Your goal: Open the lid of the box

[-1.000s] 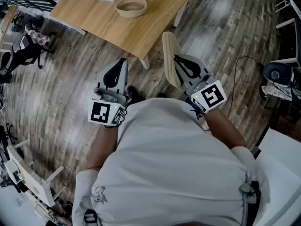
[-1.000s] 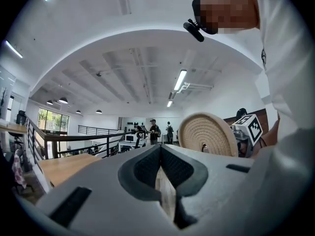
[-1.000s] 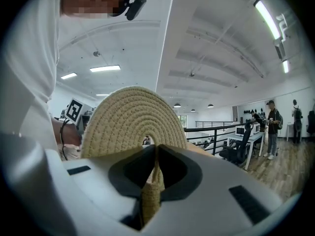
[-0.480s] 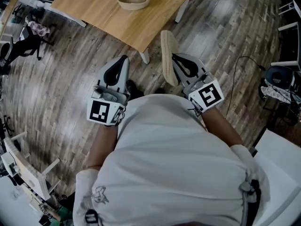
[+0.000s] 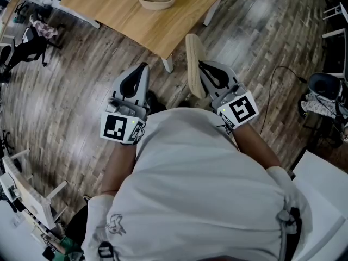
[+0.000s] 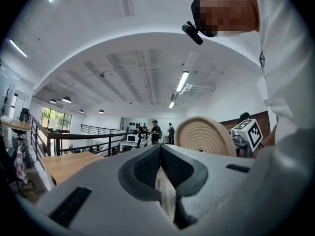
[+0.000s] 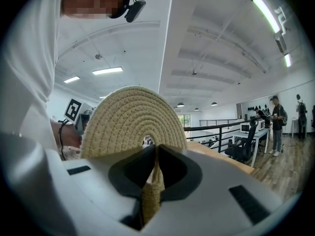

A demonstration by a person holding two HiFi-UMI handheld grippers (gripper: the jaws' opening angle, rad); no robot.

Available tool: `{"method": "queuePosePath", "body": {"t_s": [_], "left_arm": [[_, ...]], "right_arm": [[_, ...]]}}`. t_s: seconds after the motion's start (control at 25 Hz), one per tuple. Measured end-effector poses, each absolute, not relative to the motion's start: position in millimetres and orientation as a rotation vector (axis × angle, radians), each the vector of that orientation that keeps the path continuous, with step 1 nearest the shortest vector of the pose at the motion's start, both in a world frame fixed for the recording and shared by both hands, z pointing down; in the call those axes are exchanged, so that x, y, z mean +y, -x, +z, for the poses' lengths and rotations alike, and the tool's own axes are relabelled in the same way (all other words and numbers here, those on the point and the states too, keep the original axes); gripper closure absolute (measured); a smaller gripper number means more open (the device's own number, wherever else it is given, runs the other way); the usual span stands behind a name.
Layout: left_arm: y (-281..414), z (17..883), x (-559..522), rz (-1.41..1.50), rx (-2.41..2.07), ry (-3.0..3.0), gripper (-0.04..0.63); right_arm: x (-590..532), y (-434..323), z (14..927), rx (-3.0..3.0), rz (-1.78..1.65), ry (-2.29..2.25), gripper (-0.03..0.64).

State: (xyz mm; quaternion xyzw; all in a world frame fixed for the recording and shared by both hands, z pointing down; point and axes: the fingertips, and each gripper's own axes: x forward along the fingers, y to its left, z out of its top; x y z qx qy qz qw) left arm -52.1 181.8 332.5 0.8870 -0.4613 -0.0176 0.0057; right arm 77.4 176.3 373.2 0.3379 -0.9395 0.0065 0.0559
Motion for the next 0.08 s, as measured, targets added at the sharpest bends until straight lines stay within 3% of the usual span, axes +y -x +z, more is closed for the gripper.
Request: {"method": "queuePosePath", "body": {"t_s": [0.08], "left_arm": [[51.9, 332.9, 182.1, -0.055, -1.444, -2.778, 0.591]], "right_arm": [[176.8, -77.8, 373.6, -2.849, 0.019, -1.028, 0.586]]}}
